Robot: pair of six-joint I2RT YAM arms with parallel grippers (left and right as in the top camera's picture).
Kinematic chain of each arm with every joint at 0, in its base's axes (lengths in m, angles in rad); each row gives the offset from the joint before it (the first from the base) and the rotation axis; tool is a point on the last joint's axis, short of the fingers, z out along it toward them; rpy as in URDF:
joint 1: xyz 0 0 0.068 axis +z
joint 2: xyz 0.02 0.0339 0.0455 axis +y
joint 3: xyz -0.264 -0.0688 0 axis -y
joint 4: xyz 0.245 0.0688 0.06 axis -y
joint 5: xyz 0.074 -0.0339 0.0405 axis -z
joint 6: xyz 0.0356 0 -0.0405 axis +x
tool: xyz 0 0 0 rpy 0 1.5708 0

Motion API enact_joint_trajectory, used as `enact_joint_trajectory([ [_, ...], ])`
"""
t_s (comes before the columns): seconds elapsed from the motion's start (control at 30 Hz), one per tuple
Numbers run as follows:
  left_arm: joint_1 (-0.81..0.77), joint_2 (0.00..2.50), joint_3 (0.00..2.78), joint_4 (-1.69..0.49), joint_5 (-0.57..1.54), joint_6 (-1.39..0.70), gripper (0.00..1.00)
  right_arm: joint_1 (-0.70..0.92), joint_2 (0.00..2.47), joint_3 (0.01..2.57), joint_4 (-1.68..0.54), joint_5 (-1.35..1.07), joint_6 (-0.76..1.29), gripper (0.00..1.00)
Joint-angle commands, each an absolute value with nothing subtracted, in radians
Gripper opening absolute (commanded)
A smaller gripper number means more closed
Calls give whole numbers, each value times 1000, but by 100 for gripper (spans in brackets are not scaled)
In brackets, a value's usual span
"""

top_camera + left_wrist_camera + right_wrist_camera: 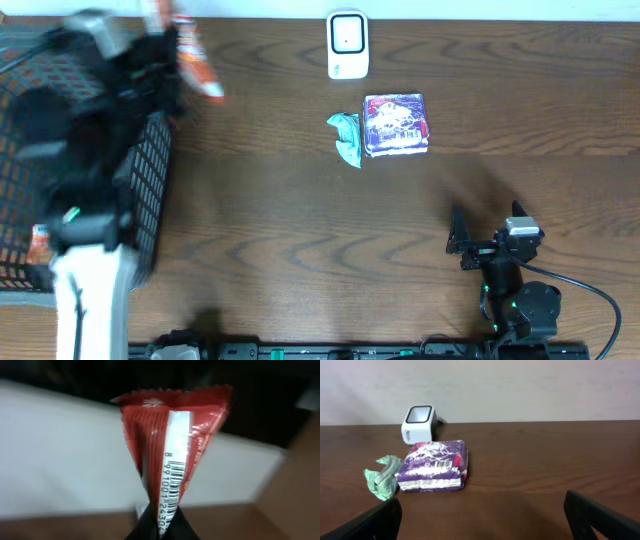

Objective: Scan the item barcode
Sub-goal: 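Return the left gripper to the basket and grasp the red bar, then place the red bar on the table in front of the scanner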

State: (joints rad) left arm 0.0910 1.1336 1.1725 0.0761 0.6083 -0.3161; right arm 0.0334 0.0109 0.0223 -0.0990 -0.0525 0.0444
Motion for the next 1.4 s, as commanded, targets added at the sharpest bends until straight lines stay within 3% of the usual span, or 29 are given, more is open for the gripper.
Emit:
enact_joint_trajectory([
  [0.0, -130, 1295, 1176, 85, 550, -379, 7, 26, 6, 17, -97, -47, 47, 99],
  [0.27, -370, 1639, 1176, 155, 451, -380, 8, 26, 6, 17, -97, -47, 48, 99],
  [0.33, -384, 1682, 1176, 155, 451, -379, 21, 26, 6, 17, -97, -47, 48, 99],
  [0.4, -386, 1715, 1176, 150, 453, -380, 45, 26, 6, 17, -97, -47, 48, 99],
  [0.47, -384, 1719, 1176, 146, 453, -379, 47, 26, 6, 17, -97, -47, 48, 99],
  [0.53, -376, 1705, 1176, 157, 463, -379, 62, 26, 6, 17, -97, -47, 47, 99],
  [0.6, -355, 1662, 1176, 167, 463, -356, 65, 26, 6, 17, -97, -47, 48, 99],
  [0.77, -175, 1431, 1176, 147, 455, -238, 66, 26, 6, 17, -97, -47, 48, 99],
  [0.9, 92, 1278, 1176, 33, 307, -201, 72, 26, 6, 17, -97, -47, 47, 99],
  [0.93, 217, 1248, 1176, -36, 225, -143, 72, 26, 6, 17, -97, -47, 47, 99],
  [1.03, 376, 1240, 1176, -151, 175, 82, 72, 26, 6, 17, -97, -47, 48, 99],
  [1.1, 505, 1264, 1176, -300, 71, 350, 72, 26, 6, 17, -97, -47, 47, 99],
  [1.37, 630, 1448, 1152, -377, -103, 521, 72, 26, 6, 17, -97, -47, 48, 99],
])
